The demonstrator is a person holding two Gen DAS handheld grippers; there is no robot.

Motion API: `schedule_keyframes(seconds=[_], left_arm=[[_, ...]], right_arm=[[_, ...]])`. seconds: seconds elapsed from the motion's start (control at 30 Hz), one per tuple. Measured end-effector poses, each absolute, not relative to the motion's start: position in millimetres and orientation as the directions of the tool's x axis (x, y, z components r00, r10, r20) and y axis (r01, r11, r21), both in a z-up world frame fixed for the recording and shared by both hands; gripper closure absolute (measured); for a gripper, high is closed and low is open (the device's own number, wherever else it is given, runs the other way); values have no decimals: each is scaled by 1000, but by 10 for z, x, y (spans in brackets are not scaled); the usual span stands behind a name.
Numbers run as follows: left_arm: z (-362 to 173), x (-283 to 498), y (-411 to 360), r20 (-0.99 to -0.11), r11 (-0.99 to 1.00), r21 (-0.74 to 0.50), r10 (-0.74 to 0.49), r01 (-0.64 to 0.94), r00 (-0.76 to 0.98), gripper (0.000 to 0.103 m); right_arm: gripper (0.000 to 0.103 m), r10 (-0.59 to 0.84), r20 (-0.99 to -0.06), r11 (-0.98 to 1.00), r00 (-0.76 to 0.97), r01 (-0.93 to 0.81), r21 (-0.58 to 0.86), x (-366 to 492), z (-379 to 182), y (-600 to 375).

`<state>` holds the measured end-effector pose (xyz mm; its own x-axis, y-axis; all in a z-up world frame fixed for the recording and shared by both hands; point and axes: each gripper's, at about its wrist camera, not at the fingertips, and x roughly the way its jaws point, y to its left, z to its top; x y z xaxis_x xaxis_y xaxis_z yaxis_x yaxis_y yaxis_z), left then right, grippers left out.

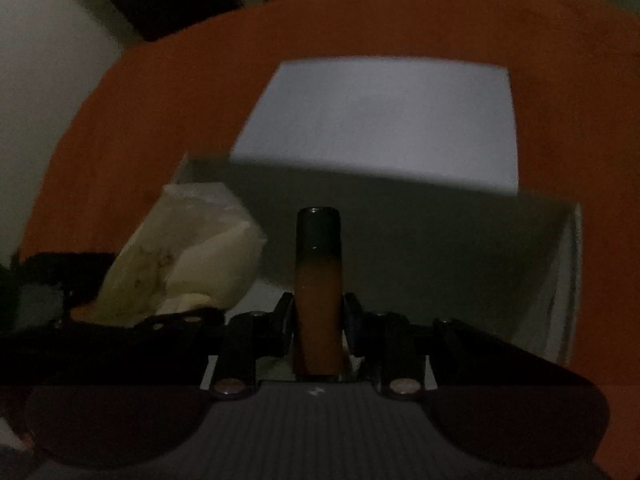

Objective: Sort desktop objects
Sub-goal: 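Lift and carry the brown cylinder and paper bag into the white box with both tools, then lower the cylinder and paper bag onto the box floor and open both tools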

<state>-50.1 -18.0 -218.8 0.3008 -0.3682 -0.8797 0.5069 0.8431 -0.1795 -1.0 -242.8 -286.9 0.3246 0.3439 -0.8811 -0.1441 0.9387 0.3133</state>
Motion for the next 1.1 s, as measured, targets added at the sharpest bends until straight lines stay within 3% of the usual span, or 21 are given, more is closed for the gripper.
schedule_keyframes(seconds=[0.37,0.8,0.9,0.97,1.0,1.07,1.1], left_arm=[[-2539,-542,-331,-917,850,-110,-286,516,276,70],[-2670,-520,-404,-938,852,-53,-221,521,267,68],[-2647,-513,-404,-934,864,-31,-204,503,293,55],[-2632,-507,-405,-931,871,-17,-193,491,310,32],[-2624,-505,-405,-929,875,-10,-188,485,318,27],[-2609,-507,-387,-925,880,-6,-185,475,331,19],[-2601,-510,-375,-923,882,-6,-186,471,336,18]], right_arm=[[75,264,-931,958,252,-180,223,-126,-3417,-2281],[75,261,-949,958,175,-168,233,-198,-3712,-2198],[75,250,-951,959,181,-180,218,-212,-3734,-2171],[74,241,-953,961,183,-179,209,-200,-3728,-2158],[74,237,-954,963,183,-174,206,-192,-3726,-2157],[68,236,-953,967,193,-144,210,-188,-3707,-2196],[59,235,-951,968,199,-135,211,-221,-3681,-2231]])
